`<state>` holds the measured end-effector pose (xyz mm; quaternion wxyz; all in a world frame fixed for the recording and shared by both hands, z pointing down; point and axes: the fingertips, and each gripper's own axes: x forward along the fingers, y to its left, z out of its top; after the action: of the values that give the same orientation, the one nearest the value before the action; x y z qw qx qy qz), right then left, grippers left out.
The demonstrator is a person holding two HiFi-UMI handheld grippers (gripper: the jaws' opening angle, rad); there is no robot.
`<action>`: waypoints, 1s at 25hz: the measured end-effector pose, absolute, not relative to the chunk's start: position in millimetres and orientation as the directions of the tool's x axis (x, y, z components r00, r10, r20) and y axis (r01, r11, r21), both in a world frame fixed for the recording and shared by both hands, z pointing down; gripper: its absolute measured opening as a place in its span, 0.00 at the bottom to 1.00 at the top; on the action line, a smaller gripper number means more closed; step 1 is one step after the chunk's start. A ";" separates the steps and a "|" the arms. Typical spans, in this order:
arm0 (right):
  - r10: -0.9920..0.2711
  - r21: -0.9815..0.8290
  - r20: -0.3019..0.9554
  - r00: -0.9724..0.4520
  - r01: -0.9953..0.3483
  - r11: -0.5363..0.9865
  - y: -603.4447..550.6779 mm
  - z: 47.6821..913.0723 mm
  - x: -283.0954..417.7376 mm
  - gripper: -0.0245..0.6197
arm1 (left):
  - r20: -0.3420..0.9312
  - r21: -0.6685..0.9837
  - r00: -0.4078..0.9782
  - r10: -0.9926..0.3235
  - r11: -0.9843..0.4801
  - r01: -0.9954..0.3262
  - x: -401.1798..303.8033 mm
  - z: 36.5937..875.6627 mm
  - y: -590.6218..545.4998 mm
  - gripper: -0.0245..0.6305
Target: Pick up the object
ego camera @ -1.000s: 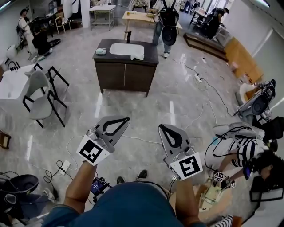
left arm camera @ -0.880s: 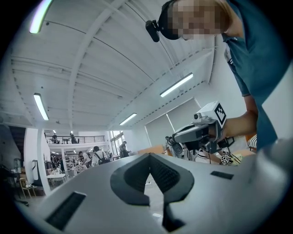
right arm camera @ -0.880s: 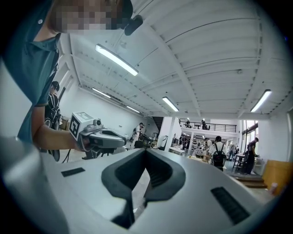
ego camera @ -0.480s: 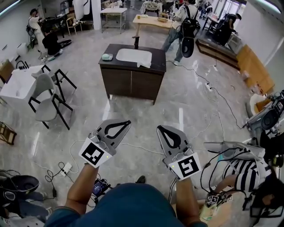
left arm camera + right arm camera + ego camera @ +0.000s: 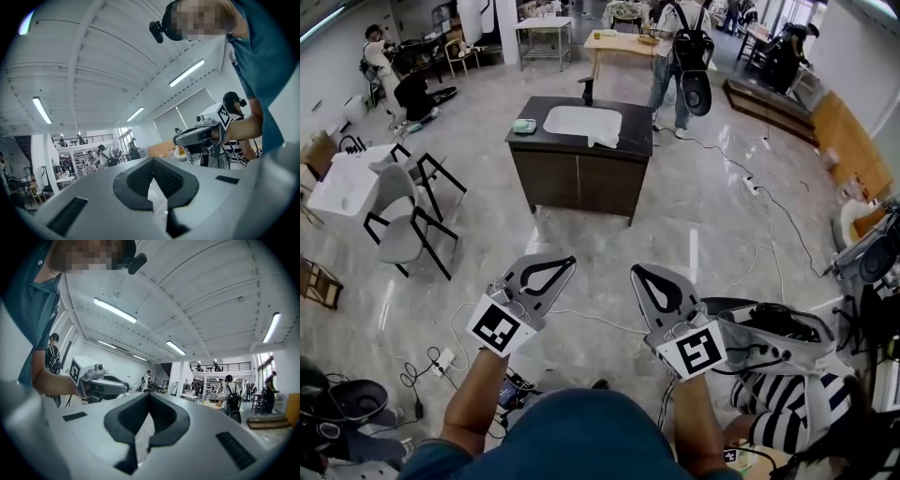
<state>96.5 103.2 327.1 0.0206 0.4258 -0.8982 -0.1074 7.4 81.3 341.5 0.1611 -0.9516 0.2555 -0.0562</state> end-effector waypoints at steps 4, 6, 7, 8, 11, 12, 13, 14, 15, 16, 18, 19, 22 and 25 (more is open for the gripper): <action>-0.784 0.223 -0.043 -0.619 -0.771 0.597 82.9 338.6 91.9 0.06 | 0.017 -0.322 0.873 -0.488 -0.829 -0.457 1.6 349.2 60.3 0.04; -0.794 0.224 -0.038 -0.606 -0.780 0.585 68.9 340.0 91.7 0.06 | 0.017 -0.320 0.882 -0.471 -0.838 -0.442 2.3 351.6 45.4 0.04; -0.799 0.221 -0.036 -0.600 -0.785 0.579 61.8 339.2 91.9 0.06 | 0.017 -0.316 0.886 -0.464 -0.843 -0.435 3.3 351.6 36.9 0.04; -0.804 0.222 -0.034 -0.593 -0.789 0.573 55.1 338.0 91.8 0.06 | 0.015 -0.313 0.890 -0.455 -0.848 -0.428 3.9 350.5 28.2 0.04; -0.823 0.233 -0.027 -0.567 -0.804 0.547 35.6 332.1 87.0 0.06 | -0.002 -0.312 0.905 -0.426 -0.859 -0.405 0.7 343.0 4.0 0.04; -0.829 0.242 -0.027 -0.558 -0.809 0.537 28.0 330.5 84.8 0.06 | -0.008 -0.317 0.910 -0.415 -0.862 -0.396 -1.7 340.8 -3.2 0.04; -0.835 0.251 -0.028 -0.550 -0.813 0.526 19.9 329.5 82.5 0.06 | -0.011 -0.324 0.915 -0.404 -0.864 -0.385 -4.4 339.6 -10.3 0.04; -0.840 0.255 -0.030 -0.541 -0.817 0.517 11.9 328.9 79.9 0.06 | -0.012 -0.329 0.919 -0.393 -0.867 -0.375 -7.0 339.3 -17.4 0.04; -0.845 0.258 -0.031 -0.534 -0.821 0.510 4.3 328.6 77.1 0.06 | -0.012 -0.331 0.923 -0.384 -0.870 -0.366 -9.8 339.6 -24.7 0.04; -0.848 0.260 -0.032 -0.529 -0.824 0.504 -3.0 328.2 74.1 0.06 | -0.014 -0.330 0.926 -0.377 -0.873 -0.360 -12.6 340.1 -32.1 0.04; -0.855 0.268 -0.033 -0.518 -0.829 0.492 -16.4 327.5 69.3 0.06 | -0.019 -0.319 0.930 -0.367 -0.879 -0.354 -17.9 341.3 -46.5 0.04; -0.859 0.270 -0.033 -0.511 -0.832 0.485 -22.6 327.4 67.8 0.06 | -0.021 -0.313 0.931 -0.364 -0.882 -0.352 -20.1 342.0 -53.4 0.04; -0.868 0.273 -0.030 -0.495 -0.840 0.469 -39.7 328.5 65.5 0.06 | -0.029 -0.311 0.935 -0.352 -0.886 -0.343 -24.5 343.3 -72.2 0.04; -0.869 0.274 -0.019 -0.494 -0.839 0.471 -56.0 330.8 64.1 0.06 | -0.032 -0.312 0.938 -0.346 -0.888 -0.339 -25.7 344.9 -88.4 0.04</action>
<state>64.1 -56.0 330.8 0.0616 0.4992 -0.8553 -0.1244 -25.7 -88.4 344.9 0.1584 -0.9714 0.1763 -0.0123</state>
